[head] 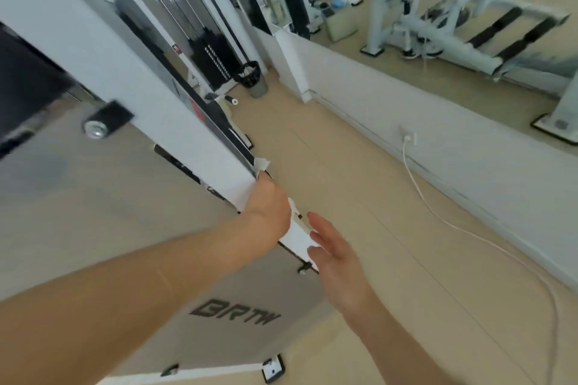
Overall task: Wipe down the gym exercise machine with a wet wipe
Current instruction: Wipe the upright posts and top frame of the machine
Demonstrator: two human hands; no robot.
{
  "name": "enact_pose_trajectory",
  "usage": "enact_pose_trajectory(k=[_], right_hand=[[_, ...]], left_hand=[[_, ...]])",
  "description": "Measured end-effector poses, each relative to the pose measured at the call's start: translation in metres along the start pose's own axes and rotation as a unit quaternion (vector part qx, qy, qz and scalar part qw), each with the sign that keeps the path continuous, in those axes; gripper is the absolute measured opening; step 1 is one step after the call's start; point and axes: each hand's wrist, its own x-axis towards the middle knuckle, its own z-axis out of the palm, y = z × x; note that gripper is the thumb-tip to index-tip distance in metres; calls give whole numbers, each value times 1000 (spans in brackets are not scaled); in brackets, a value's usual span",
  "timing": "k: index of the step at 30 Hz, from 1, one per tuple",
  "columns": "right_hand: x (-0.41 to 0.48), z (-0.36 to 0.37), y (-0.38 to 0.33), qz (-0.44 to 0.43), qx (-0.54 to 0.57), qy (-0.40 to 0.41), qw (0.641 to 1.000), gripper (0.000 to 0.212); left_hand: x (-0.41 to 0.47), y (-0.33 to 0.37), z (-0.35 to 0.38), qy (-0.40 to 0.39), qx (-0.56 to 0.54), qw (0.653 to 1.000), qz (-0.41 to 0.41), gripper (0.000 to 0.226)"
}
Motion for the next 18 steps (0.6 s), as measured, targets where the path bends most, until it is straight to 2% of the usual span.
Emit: enact_pose_trajectory(k=[3,8,11,13,15,18], right_hand=[[-8,16,-63,-31,-6,-7,999,54],[-6,59,-139,-127,39,-20,991,42],[-4,92,-164,-191,57,-29,979,40],[-3,105,-167,-221,-2,-36,975,41],[3,100,-161,-237,-101,-16,966,41],[22,81,-162,-251,-286,11,925,40]], left_hand=[[-33,-60,5,58,-34,997,-38,29],[-94,-131,13,172,-23,981,-93,38],[-127,-165,26,323,-73,934,-132,31],[-141,-180,37,383,-100,908,-138,24],[-146,-181,41,416,-120,890,-142,27],[-148,-175,42,440,-169,870,-147,28]])
